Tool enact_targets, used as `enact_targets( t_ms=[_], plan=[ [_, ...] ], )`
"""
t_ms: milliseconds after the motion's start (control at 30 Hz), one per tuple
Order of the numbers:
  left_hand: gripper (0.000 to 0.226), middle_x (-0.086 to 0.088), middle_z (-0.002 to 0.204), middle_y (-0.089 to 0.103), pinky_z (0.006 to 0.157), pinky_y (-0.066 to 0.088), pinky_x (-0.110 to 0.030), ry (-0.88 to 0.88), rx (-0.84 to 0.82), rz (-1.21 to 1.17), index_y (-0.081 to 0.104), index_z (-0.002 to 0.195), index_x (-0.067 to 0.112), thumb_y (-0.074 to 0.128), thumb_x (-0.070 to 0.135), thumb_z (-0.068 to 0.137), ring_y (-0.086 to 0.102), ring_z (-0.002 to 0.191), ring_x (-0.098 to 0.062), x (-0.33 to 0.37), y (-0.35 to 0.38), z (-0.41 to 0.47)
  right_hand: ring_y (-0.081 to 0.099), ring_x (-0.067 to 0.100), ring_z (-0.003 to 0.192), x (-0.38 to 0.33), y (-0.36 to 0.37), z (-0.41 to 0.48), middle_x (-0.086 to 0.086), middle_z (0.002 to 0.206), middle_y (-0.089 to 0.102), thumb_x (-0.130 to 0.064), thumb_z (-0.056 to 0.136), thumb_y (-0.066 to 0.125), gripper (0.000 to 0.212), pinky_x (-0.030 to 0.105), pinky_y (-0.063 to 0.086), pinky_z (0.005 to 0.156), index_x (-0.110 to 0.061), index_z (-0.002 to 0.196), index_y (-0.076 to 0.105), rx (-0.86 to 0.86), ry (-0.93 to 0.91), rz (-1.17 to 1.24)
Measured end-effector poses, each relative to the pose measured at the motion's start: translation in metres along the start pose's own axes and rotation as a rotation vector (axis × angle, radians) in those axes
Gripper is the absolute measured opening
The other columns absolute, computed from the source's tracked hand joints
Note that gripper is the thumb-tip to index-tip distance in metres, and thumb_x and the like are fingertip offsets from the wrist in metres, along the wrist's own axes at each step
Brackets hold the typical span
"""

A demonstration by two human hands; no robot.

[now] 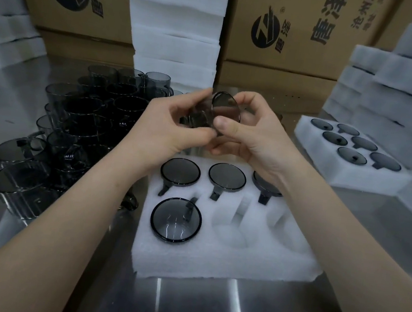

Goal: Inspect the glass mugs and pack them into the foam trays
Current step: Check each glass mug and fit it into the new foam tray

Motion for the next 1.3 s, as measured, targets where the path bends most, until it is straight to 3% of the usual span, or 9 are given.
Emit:
enact_targets(
  t_ms=[167, 267, 533, 667, 767, 933, 1067, 1200, 1300],
  plan=[
    [0.068, 0.010, 0.115, 0.070, 0.094, 0.054, -0.030, 0.031, -0.046, 0.124, 0.057, 0.134, 0.022, 0.080, 0.002, 0.073, 0.066, 0.103, -0.005, 0.005, 0.006, -0.004, 0.064, 0.019, 0.053, -0.001, 0.004, -0.002, 0.002, 0.079, 0.058, -0.031, 0.082, 0.072, 0.038, 0.034, 0.054, 0.047, -0.015, 0.094, 0.040, 0.161, -0.068, -0.161],
    [0.073, 0.006, 0.121, 0.068, 0.098, 0.052, -0.033, 0.042, -0.069, 0.098, 0.056, 0.136, 0.018, 0.079, 0.006, 0.068, 0.063, 0.112, -0.006, 0.008, 0.008, -0.006, 0.067, 0.031, 0.055, -0.004, 0.002, -0.003, 0.007, 0.083, 0.065, -0.038, 0.092, 0.063, 0.031, 0.034, 0.053, 0.044, -0.014, 0.087, 0.044, 0.225, -0.048, -0.121],
    [0.055, 0.000, 0.119, 0.070, 0.087, 0.056, -0.029, -0.038, -0.063, -0.078, 0.057, 0.134, 0.018, 0.068, -0.001, 0.084, 0.066, 0.110, -0.015, -0.002, -0.002, -0.001, 0.072, 0.036, 0.068, -0.006, 0.000, -0.004, 0.015, 0.105, 0.067, -0.014, 0.102, 0.046, 0.007, 0.033, 0.059, 0.054, -0.009, 0.103, 0.051, 0.046, 0.098, 0.159],
    [0.039, 0.005, 0.103, 0.075, 0.072, 0.056, -0.023, -0.057, -0.083, -0.118, 0.071, 0.105, 0.037, 0.063, 0.002, 0.089, 0.073, 0.088, -0.014, -0.005, -0.008, -0.001, 0.072, 0.039, 0.084, -0.005, -0.001, -0.004, 0.018, 0.111, 0.067, -0.002, 0.082, 0.063, 0.041, 0.036, 0.060, 0.071, -0.007, 0.121, 0.052, -0.066, 0.122, 0.219],
    [0.039, 0.001, 0.107, 0.074, 0.074, 0.057, -0.024, -0.060, -0.096, -0.076, 0.069, 0.114, 0.030, 0.063, 0.001, 0.089, 0.072, 0.091, -0.015, -0.004, -0.007, -0.003, 0.072, 0.033, 0.073, -0.002, 0.000, -0.003, 0.016, 0.103, 0.069, -0.004, 0.072, 0.071, 0.047, 0.035, 0.061, 0.066, -0.008, 0.113, 0.049, -0.039, 0.086, 0.124],
    [0.060, 0.002, 0.119, 0.069, 0.101, 0.050, -0.036, -0.043, -0.052, 0.123, 0.055, 0.136, 0.014, 0.076, 0.006, 0.080, 0.064, 0.113, -0.011, 0.000, 0.000, -0.004, 0.067, 0.030, 0.055, 0.000, 0.005, -0.004, 0.006, 0.084, 0.068, -0.025, 0.064, 0.082, 0.057, 0.033, 0.056, 0.049, -0.012, 0.100, 0.040, 0.056, 0.013, -0.082],
    [0.059, 0.006, 0.113, 0.069, 0.093, 0.053, -0.030, 0.029, -0.048, 0.174, 0.061, 0.124, 0.023, 0.079, 0.014, 0.069, 0.066, 0.105, -0.007, 0.001, 0.010, -0.007, 0.063, 0.027, 0.046, 0.000, 0.004, -0.002, -0.010, 0.066, 0.063, -0.036, 0.089, 0.068, 0.037, 0.031, 0.051, 0.040, -0.013, 0.094, 0.040, 0.206, -0.036, -0.241],
    [0.055, 0.008, 0.105, 0.072, 0.091, 0.054, -0.031, 0.032, -0.061, 0.182, 0.049, 0.113, 0.035, 0.078, 0.027, 0.067, 0.069, 0.098, -0.009, -0.006, 0.011, -0.006, 0.058, 0.024, 0.047, -0.004, -0.005, 0.002, 0.008, 0.091, 0.068, -0.036, 0.104, 0.041, 0.031, 0.027, 0.046, 0.040, -0.009, 0.101, 0.057, 0.208, -0.014, -0.106],
    [0.039, 0.021, 0.093, 0.073, 0.080, 0.054, -0.021, 0.015, 0.015, 0.121, 0.044, 0.108, 0.034, 0.071, 0.031, 0.080, 0.069, 0.091, -0.001, -0.007, 0.006, -0.006, 0.059, 0.021, 0.056, -0.008, -0.007, 0.002, 0.013, 0.112, 0.065, -0.026, 0.101, 0.043, 0.030, 0.029, 0.050, 0.051, -0.010, 0.117, 0.063, 0.110, -0.054, 0.038]
  ],
)
Point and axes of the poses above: each hand's wrist, its own z-axis towards the middle knuckle, its own y-axis out of the palm, x = y × z, the point moved 2 cm from there along z, towards the middle knuckle
